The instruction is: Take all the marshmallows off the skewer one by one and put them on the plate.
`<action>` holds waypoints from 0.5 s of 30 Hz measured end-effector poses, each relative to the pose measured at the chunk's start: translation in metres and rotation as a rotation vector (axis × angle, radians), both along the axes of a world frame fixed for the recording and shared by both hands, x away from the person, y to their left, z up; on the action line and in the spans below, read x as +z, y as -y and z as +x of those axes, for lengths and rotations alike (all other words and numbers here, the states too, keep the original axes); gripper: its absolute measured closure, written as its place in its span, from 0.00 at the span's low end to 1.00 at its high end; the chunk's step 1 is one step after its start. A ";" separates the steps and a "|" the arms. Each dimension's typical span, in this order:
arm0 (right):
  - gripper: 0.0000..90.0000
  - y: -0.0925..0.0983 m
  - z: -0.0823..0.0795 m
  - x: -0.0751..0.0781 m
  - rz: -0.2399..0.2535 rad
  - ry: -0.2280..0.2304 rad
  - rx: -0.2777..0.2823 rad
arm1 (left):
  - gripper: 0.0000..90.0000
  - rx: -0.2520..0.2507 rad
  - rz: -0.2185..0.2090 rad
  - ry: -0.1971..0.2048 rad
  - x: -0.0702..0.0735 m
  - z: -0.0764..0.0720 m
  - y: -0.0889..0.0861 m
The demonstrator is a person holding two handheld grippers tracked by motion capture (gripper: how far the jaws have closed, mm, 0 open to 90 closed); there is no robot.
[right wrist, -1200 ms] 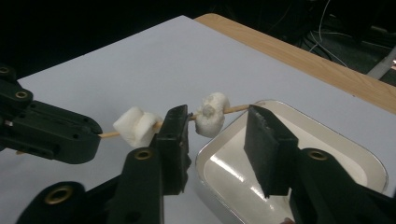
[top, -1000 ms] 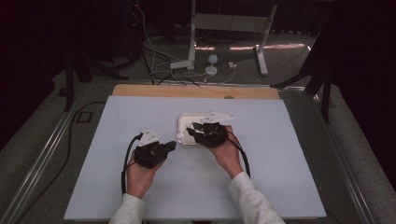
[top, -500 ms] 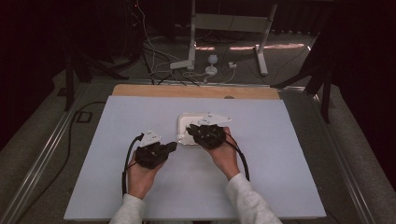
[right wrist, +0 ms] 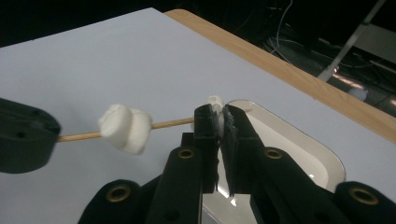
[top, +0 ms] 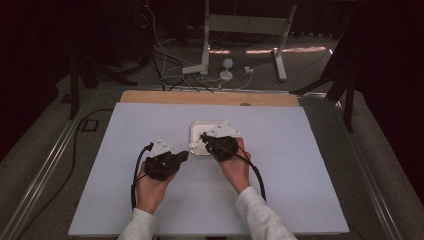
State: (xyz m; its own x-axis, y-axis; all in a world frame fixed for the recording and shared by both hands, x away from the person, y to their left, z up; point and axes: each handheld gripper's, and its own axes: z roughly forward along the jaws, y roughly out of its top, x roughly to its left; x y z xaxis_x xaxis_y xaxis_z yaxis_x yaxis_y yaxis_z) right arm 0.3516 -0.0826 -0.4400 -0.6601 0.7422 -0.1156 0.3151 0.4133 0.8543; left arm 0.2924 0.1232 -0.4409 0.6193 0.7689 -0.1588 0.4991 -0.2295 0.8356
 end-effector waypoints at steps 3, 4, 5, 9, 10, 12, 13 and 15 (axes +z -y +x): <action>0.95 0.009 0.006 0.000 0.048 -0.034 -0.031 | 1.00 0.010 0.000 0.007 0.002 -0.002 -0.001; 0.95 0.011 0.006 0.001 0.046 -0.035 -0.028 | 1.00 0.006 0.006 0.007 0.002 -0.002 0.000; 0.95 0.011 0.004 0.002 0.023 -0.012 -0.029 | 1.00 0.005 0.010 0.011 0.002 -0.001 0.001; 0.95 0.012 0.003 0.004 -0.007 0.017 -0.025 | 1.00 0.003 0.019 0.012 0.003 -0.002 0.004; 0.96 0.010 0.001 0.003 -0.042 0.052 -0.033 | 1.00 0.005 0.024 0.013 0.003 -0.002 0.005; 0.96 0.005 0.000 0.001 -0.079 0.076 -0.048 | 1.00 0.014 0.031 0.006 0.002 -0.002 0.005; 0.96 0.004 0.001 0.000 -0.083 0.070 -0.052 | 1.00 0.016 0.027 -0.001 0.002 -0.001 0.004; 0.97 0.003 0.003 -0.003 -0.094 0.071 -0.069 | 1.00 0.020 0.021 -0.010 0.002 -0.001 0.002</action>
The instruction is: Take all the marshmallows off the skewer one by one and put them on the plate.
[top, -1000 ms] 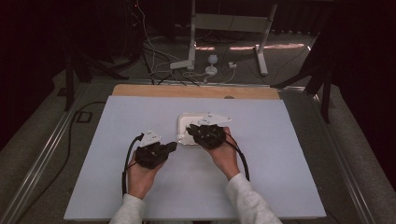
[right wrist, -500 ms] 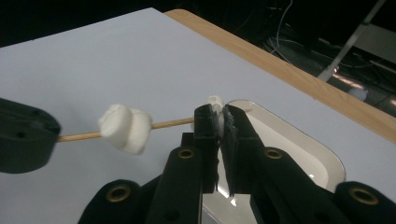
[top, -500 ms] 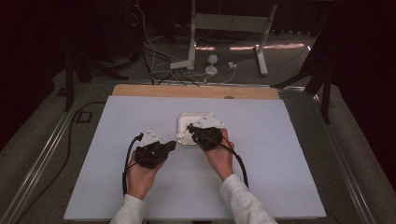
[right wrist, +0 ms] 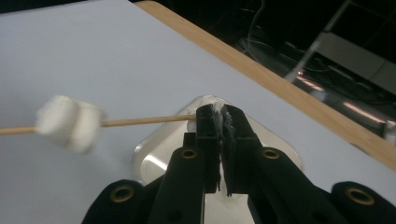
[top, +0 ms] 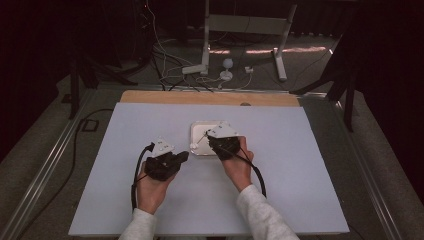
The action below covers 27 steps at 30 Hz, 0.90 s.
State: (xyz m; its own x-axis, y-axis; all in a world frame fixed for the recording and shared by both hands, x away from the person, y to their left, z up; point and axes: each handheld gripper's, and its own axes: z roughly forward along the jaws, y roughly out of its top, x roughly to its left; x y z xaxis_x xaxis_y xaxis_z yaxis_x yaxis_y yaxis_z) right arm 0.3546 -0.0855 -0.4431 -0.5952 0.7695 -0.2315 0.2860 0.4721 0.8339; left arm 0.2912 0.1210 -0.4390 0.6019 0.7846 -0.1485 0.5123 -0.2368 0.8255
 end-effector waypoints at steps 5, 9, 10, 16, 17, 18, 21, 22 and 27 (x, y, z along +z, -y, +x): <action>0.98 0.002 0.006 -0.003 -0.005 0.004 -0.085 | 1.00 0.002 0.000 -0.001 0.002 -0.002 -0.003; 0.97 0.031 0.022 -0.002 0.148 -0.101 -0.080 | 1.00 0.004 -0.013 0.026 0.010 -0.004 -0.011; 0.96 0.035 0.022 -0.001 0.165 -0.116 -0.063 | 1.00 -0.001 -0.011 0.027 0.010 -0.003 -0.009; 0.95 0.036 0.019 0.000 0.301 -0.185 0.032 | 1.00 -0.030 0.038 0.006 -0.001 -0.001 0.009; 0.95 0.035 0.020 -0.001 0.304 -0.196 0.042 | 1.00 -0.027 0.044 0.005 -0.001 -0.001 0.009; 0.94 0.035 0.020 -0.002 0.305 -0.204 0.047 | 1.00 -0.024 0.045 0.006 -0.002 0.000 0.009; 0.94 0.036 0.021 -0.003 0.320 -0.223 0.063 | 1.00 -0.013 0.044 0.006 -0.002 0.000 0.007; 0.94 0.037 0.022 -0.003 0.319 -0.227 0.067 | 1.00 -0.009 0.041 0.006 -0.002 0.001 0.008; 0.93 0.038 0.023 -0.005 0.299 -0.247 0.063 | 1.00 0.002 0.036 0.007 -0.003 0.002 0.009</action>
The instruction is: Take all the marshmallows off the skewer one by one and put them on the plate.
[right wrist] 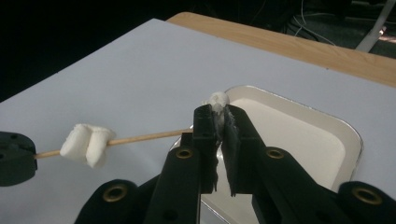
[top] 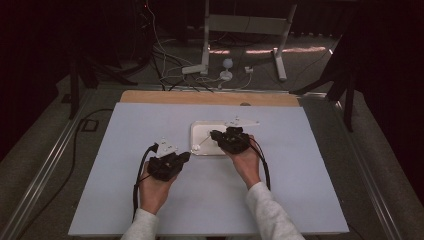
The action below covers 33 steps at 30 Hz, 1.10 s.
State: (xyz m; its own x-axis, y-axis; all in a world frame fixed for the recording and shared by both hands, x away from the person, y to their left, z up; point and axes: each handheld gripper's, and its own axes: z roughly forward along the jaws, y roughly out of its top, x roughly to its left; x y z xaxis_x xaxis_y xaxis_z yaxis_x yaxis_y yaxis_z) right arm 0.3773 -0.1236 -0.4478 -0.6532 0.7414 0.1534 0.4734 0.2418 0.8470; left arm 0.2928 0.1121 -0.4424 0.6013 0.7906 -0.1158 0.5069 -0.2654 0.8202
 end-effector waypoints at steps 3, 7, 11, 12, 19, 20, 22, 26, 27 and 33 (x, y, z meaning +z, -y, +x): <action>0.93 0.001 0.000 -0.002 -0.006 -0.007 -0.001 | 1.00 0.004 0.001 -0.001 0.000 0.000 0.000; 0.89 0.001 0.000 -0.004 -0.018 -0.014 -0.008 | 1.00 0.019 0.004 0.000 -0.001 0.001 0.000; 0.87 0.003 0.001 -0.007 -0.026 -0.024 -0.023 | 1.00 0.014 0.001 0.000 -0.001 0.001 0.000; 0.85 0.003 0.002 -0.008 -0.030 -0.029 -0.034 | 1.00 0.006 -0.003 -0.001 -0.001 0.001 0.000; 0.74 0.006 0.006 -0.011 -0.018 -0.048 -0.066 | 1.00 0.002 0.005 -0.006 -0.002 0.002 0.000; 0.72 0.005 0.005 -0.011 -0.019 -0.041 -0.055 | 1.00 0.004 0.005 -0.008 -0.002 0.003 0.000; 0.71 0.002 0.003 -0.009 -0.025 -0.030 -0.034 | 1.00 0.000 -0.005 -0.012 -0.003 0.003 0.000; 0.73 -0.006 0.005 -0.013 -0.107 -0.026 -0.054 | 1.00 -0.010 -0.008 -0.015 -0.002 0.002 0.000; 0.74 -0.006 0.006 -0.015 -0.112 -0.034 -0.065 | 1.00 -0.007 -0.004 -0.017 -0.003 0.003 0.000; 0.71 -0.004 0.007 -0.016 -0.106 -0.045 -0.071 | 1.00 -0.005 -0.006 -0.028 -0.005 0.005 0.000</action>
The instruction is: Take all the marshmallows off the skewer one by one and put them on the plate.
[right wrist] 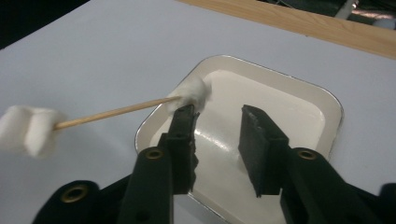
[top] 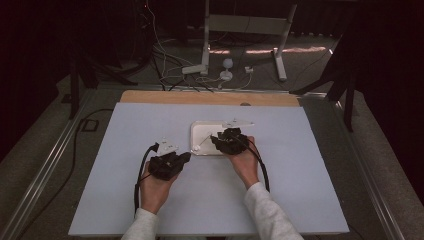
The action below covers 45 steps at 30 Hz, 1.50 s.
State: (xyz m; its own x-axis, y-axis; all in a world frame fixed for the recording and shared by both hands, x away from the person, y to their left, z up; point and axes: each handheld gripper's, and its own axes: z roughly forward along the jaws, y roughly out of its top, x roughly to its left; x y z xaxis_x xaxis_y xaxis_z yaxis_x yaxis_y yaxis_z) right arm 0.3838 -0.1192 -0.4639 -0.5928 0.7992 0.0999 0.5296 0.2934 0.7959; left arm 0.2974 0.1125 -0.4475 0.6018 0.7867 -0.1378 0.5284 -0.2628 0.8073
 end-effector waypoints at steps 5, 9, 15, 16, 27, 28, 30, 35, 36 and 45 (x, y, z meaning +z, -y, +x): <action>0.68 -0.006 -0.002 0.002 -0.042 0.024 0.034 | 1.00 -0.010 -0.005 -0.008 -0.001 0.000 0.002; 0.73 -0.004 0.003 -0.002 -0.029 0.005 -0.019 | 1.00 -0.013 -0.005 -0.013 -0.001 0.000 0.002; 0.74 0.002 0.006 -0.003 -0.010 -0.015 -0.036 | 1.00 -0.005 -0.005 -0.018 -0.002 0.002 0.000; 0.73 0.002 0.006 -0.002 -0.014 -0.015 -0.034 | 1.00 -0.002 -0.003 -0.016 -0.002 0.002 0.000; 0.55 -0.010 -0.022 0.014 0.038 0.024 0.138 | 1.00 0.014 -0.018 0.003 -0.003 0.001 -0.003; 0.56 -0.012 -0.026 0.016 0.028 0.032 0.150 | 1.00 0.015 -0.020 0.003 -0.003 0.001 -0.003; 0.57 -0.016 -0.032 0.018 0.027 0.048 0.192 | 1.00 0.014 -0.020 0.004 -0.002 0.001 -0.003; 0.61 -0.027 -0.041 0.019 0.000 0.086 0.255 | 1.00 0.001 -0.016 0.006 -0.003 0.000 -0.001; 0.62 -0.029 -0.042 0.019 0.001 0.086 0.258 | 1.00 -0.001 -0.016 0.009 -0.003 0.000 -0.001; 0.83 -0.037 -0.043 0.018 -0.004 0.064 0.257 | 1.00 0.002 -0.014 0.019 -0.001 -0.002 -0.002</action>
